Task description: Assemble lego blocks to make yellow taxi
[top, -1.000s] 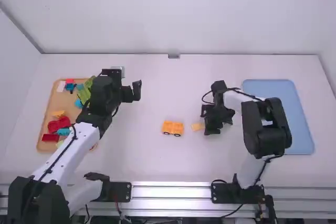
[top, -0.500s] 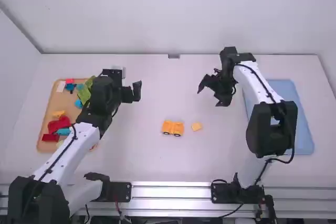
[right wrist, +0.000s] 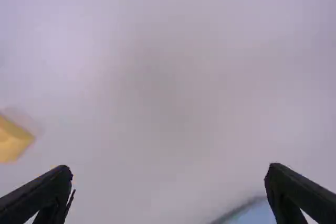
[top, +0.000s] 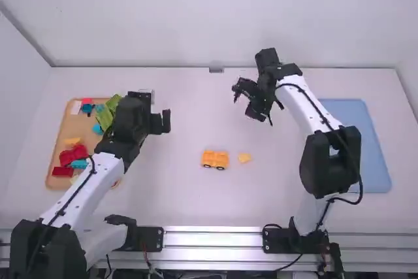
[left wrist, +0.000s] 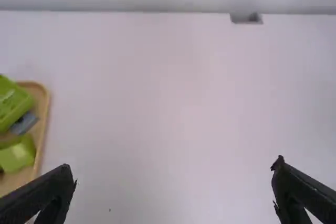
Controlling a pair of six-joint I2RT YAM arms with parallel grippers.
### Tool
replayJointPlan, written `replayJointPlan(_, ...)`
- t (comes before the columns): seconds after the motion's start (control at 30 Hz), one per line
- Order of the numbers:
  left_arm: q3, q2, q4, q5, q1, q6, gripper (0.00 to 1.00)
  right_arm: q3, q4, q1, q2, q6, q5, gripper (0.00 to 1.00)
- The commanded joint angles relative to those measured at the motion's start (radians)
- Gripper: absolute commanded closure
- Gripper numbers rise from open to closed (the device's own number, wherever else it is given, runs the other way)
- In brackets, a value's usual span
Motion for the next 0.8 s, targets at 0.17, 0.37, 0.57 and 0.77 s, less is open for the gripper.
replayJointPlan(0.17,-0.034,0.01,-0.007,0.619,0.006,0.62,0.01,-0.014,-0.27,-0.138,-0.007,-0.859,-0.752,0.02)
replayJointPlan(0.37,-0.149,0.01,0.012,1.056,-0.007,1.155,0.01,-0.095,-0.354,-0.241,-0.007,-0.978,-0.917,0.02)
replayJointPlan(0.57,-0.219,0.06,0.125,1.139,-0.002,1.148,0.01,-0.155,-0.341,-0.283,-0.007,-0.919,-0.957,0.02)
replayJointPlan(0.77,-0.219,0.281,0.329,1.218,-0.028,1.077,0.01,-0.411,0.006,-0.287,-0.005,-0.685,-0.995,0.02)
